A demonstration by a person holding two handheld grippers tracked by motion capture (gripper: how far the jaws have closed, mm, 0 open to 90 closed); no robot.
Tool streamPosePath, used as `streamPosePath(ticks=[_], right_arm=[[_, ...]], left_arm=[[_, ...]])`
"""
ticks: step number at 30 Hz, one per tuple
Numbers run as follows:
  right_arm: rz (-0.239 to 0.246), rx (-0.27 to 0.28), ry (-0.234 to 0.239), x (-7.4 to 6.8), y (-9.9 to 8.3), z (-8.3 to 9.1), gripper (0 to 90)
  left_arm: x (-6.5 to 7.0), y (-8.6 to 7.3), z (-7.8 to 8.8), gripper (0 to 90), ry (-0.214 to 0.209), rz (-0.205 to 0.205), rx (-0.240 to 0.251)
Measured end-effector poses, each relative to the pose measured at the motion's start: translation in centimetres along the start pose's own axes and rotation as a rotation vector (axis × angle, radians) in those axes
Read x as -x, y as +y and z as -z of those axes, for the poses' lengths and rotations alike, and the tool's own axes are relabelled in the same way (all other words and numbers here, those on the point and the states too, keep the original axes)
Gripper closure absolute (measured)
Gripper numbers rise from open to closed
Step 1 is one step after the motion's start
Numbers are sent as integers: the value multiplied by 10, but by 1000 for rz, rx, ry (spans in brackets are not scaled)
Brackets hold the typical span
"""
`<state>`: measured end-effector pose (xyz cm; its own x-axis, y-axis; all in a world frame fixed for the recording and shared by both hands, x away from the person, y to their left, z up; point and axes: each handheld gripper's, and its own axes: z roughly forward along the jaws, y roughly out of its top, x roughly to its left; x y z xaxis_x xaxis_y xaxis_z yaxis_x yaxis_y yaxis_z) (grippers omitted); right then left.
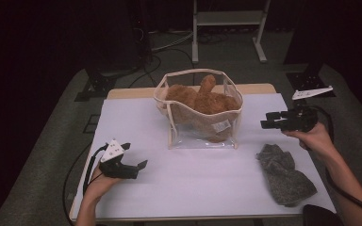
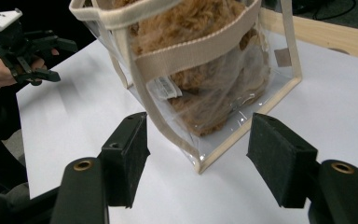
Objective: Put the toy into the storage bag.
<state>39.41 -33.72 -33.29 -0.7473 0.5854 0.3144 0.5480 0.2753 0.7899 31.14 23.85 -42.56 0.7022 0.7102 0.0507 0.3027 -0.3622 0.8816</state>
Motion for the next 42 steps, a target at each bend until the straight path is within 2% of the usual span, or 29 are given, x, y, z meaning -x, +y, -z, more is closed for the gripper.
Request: streamPosePath(ticks=[4,6,10,15,22,35,42], right_arm=[[-9,1,-1,0,-8,1,364],[-25,3,-1,1,-18,2,364],[-35,0,-4,3,-28,2,364],[-73,2,4,7,-47,3,364],[-101,0,9,8,-67,4,364],[-139,5,22,9,-90,4,364],[-144,1,28,7,-100,0,361]], left_arm=[[0,-2,-2,57,-7,1,-10],[-1,-4,-3,56,-9,-4,-19],[-1,-3,-2,56,-7,6,-11],[-1,-3,-2,57,-6,5,-13],[0,-3,-3,56,-10,-5,-18],[1,-3,-5,56,-16,-3,-25],[1,-3,-5,56,-20,5,-16]])
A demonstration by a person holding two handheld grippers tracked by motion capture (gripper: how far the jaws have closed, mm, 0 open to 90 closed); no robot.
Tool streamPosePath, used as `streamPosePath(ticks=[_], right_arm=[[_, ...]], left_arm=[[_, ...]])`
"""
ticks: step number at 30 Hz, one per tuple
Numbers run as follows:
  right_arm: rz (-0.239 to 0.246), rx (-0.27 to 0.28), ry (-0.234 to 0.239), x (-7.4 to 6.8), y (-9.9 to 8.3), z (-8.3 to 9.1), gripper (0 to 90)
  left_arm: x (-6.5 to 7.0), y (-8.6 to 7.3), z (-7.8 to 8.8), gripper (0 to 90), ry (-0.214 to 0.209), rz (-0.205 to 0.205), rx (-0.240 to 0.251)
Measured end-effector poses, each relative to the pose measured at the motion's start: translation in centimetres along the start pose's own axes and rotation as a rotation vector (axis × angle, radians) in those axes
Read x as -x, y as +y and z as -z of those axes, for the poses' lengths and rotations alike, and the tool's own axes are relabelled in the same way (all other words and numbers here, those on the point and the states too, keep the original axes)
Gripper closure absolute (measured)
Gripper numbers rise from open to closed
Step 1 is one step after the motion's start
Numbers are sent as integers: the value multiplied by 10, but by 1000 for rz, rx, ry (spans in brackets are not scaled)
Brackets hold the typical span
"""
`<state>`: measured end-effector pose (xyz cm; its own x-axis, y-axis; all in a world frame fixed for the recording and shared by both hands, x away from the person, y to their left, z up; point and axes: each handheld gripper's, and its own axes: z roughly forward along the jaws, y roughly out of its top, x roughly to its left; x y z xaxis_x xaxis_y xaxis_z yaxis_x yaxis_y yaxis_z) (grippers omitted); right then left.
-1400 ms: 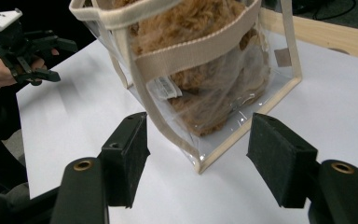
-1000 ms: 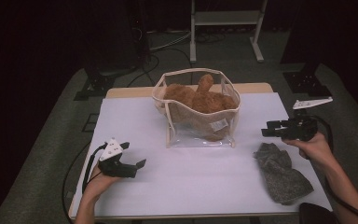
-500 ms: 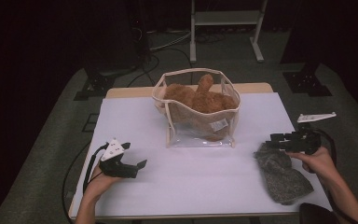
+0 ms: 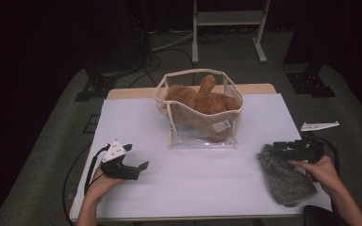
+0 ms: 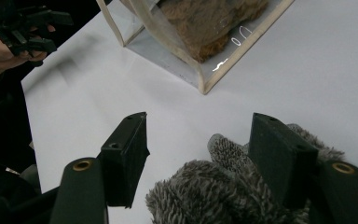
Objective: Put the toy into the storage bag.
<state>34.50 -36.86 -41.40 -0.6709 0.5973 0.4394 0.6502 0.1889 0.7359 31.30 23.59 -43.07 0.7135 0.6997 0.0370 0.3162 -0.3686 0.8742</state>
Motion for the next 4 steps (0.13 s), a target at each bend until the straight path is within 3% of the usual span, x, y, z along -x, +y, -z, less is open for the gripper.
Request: streamPosePath(ticks=[4], right_arm=[[8,10,0,-4,-3,-2,357]], left_arm=[[0,1,-1,56,-8,4,6]])
